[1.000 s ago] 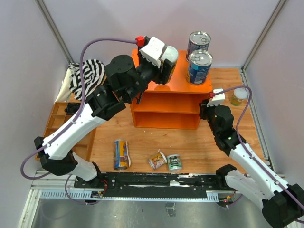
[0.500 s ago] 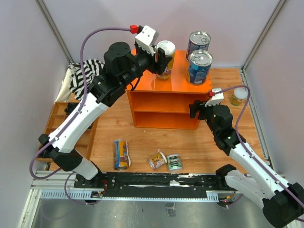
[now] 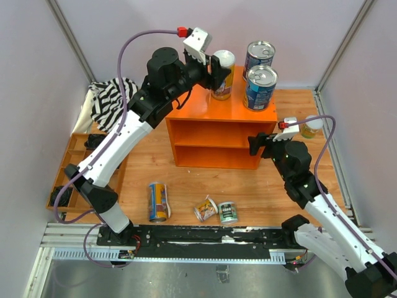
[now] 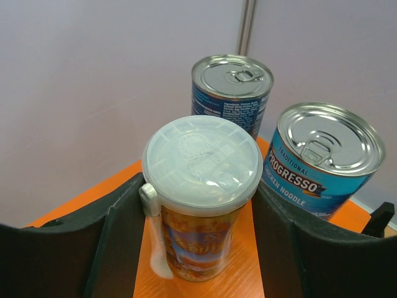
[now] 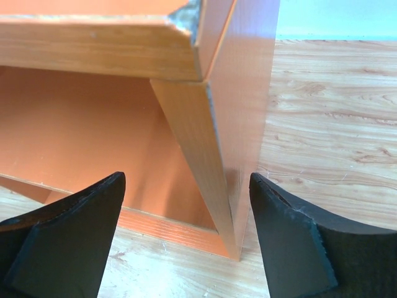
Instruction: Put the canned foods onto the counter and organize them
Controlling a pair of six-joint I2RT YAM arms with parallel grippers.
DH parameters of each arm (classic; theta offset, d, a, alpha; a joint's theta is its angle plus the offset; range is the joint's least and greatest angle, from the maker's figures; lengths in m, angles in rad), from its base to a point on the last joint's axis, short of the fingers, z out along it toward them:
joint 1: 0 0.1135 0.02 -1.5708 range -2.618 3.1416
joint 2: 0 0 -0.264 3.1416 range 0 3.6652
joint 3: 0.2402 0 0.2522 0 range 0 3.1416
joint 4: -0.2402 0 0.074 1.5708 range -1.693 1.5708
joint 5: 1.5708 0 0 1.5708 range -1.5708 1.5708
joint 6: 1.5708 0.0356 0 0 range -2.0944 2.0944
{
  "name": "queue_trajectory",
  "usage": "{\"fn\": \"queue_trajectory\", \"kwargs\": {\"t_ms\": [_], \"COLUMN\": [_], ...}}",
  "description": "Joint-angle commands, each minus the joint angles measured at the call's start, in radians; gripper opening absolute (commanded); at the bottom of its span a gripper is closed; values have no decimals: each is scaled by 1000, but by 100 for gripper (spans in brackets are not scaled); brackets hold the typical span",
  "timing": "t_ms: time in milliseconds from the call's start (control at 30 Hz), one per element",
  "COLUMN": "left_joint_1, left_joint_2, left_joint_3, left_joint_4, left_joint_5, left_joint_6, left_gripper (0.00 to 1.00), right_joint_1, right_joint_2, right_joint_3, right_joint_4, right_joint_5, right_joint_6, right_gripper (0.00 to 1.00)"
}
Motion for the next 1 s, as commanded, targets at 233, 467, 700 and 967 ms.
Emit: {"fn": "queue_trajectory", "kwargs": {"t_ms": [233, 467, 700, 967], "left_joint_1": [12, 12, 15, 43], "left_joint_2": [66, 98, 122, 149], "left_joint_3": [154, 170, 181, 185], "left_joint_4": [210, 191, 183, 198], "left_joint_5": [45, 24, 12, 68], "left_joint_6": [-5, 49, 92, 57], "left_gripper": [0, 0, 0, 0], "right_joint_1": [37, 54, 68, 81], "right_joint_2": [-131, -225, -270, -286], "right_joint_3": [-33, -41, -23, -29], "right_joint_4": [-90, -150, -200, -222], "right_joint_5": [-5, 3, -4, 4], "right_joint_6": [39, 42, 45, 45], "right_gripper": [83, 83, 84, 84]}}
